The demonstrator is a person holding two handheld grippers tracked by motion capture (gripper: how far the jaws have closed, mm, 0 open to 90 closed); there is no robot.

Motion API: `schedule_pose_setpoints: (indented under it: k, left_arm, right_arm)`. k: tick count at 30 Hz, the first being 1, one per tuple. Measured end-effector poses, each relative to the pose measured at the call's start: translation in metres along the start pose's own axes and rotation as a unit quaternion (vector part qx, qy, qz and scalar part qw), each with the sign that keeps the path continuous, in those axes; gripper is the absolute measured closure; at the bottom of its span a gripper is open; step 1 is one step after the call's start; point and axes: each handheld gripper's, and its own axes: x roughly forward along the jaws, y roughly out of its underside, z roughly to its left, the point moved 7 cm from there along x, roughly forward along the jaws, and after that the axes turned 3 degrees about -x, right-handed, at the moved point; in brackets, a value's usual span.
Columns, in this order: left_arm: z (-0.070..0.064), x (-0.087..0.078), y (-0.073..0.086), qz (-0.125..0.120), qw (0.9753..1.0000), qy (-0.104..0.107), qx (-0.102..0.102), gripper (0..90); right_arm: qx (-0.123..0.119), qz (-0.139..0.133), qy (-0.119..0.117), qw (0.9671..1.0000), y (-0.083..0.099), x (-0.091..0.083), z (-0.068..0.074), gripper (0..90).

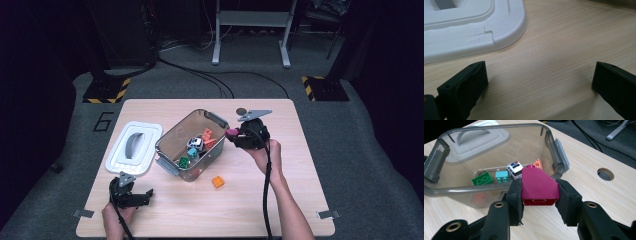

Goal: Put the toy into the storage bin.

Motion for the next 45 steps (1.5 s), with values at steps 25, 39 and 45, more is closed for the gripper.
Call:
schedule_pose_setpoints:
  k: [25,39,45]
  left_arm:
    - [0.000,0.000,0.000,0.000,1.0000,0.000,-0.001,0.1]
    - [0.000,0.000,0.000,-0.001,1.0000,0.000,-0.002,0.1]
    - [0.000,0.000,0.000,0.001,1.0000,0.000,-0.001,0.1]
  right_arm:
    - [-0.051,0.039,-0.065,0.9958,-0.024,0.052,0.053,58.8]
    - [-0.058,0.079,-0.093,0.9909,-0.011,0.066,0.075,57.3]
    - [-0.051,0.071,-0.089,0.9921,-0.010,0.062,0.073,48.7]
